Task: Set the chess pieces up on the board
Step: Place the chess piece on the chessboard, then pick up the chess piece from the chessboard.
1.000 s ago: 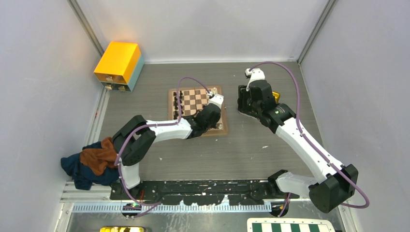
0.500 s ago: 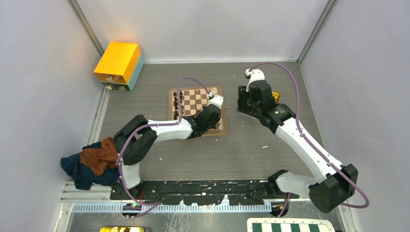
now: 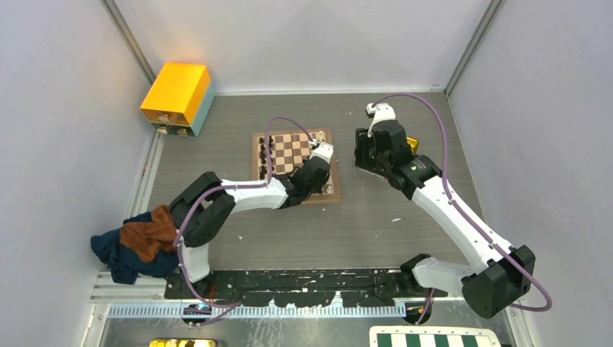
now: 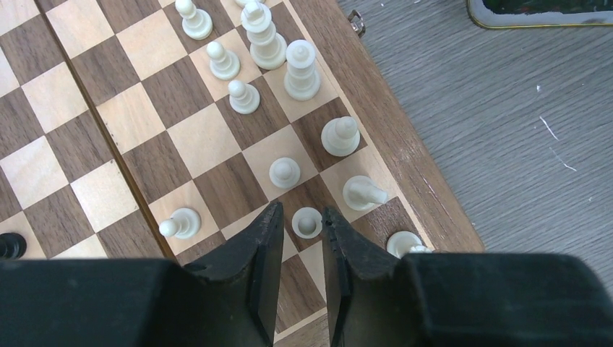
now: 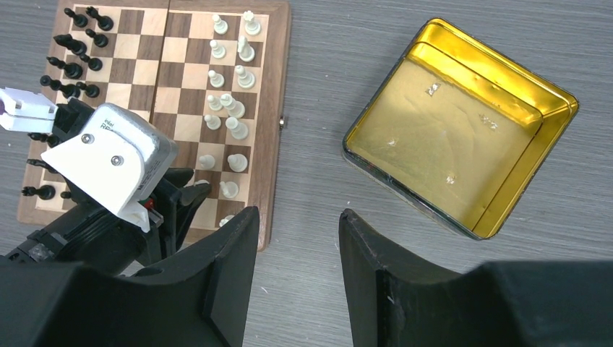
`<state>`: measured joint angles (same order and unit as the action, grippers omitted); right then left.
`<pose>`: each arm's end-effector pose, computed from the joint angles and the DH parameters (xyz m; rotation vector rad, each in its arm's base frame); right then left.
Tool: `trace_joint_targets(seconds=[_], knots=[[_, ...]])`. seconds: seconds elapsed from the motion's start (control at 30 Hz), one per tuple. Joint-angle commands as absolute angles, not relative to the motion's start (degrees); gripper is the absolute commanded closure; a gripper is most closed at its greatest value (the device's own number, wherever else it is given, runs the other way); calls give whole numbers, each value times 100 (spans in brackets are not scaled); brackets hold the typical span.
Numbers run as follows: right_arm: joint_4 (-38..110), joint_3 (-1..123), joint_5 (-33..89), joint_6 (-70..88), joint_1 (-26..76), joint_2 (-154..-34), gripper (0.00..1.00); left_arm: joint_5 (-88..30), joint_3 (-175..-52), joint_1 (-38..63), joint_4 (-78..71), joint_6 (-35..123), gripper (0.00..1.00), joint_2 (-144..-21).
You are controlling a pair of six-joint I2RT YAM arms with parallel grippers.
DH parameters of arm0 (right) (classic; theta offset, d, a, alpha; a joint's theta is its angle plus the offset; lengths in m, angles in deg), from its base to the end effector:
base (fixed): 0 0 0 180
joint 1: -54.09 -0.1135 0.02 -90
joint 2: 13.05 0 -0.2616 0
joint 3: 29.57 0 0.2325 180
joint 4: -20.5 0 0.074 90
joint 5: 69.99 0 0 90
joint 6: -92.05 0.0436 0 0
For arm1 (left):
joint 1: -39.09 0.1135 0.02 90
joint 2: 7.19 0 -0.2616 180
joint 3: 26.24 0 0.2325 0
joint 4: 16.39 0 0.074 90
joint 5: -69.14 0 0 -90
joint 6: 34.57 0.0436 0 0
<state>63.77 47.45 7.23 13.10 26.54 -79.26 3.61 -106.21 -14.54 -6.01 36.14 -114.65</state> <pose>0.2183 0.1030 0.3339 -0.1753 2.1186 0.1608 0.2485 -0.3069 0.1859 0.4192 2.1337 -0.2514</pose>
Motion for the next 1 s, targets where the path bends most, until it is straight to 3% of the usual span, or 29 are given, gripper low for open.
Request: trace_joint_targets(seconds=[0.0,0.27,0.53,0.97], knots=[[6107,4807,752,1293,2680,-7769,49,563,-10626,-1487,-987,3574,71,-11330],[6103,4788,675,1269,2683,-7652,49,626,-10523,-1513,-740,3368,70,-10929],[6110,4935,975,1393,2680,-7823,49,1073,-10073,-1619,-173,2820,69,-9573],[6607,6112,1922,1495,2040,-9561,50,2070,-9692,-1878,1934,2023,63,-6975]])
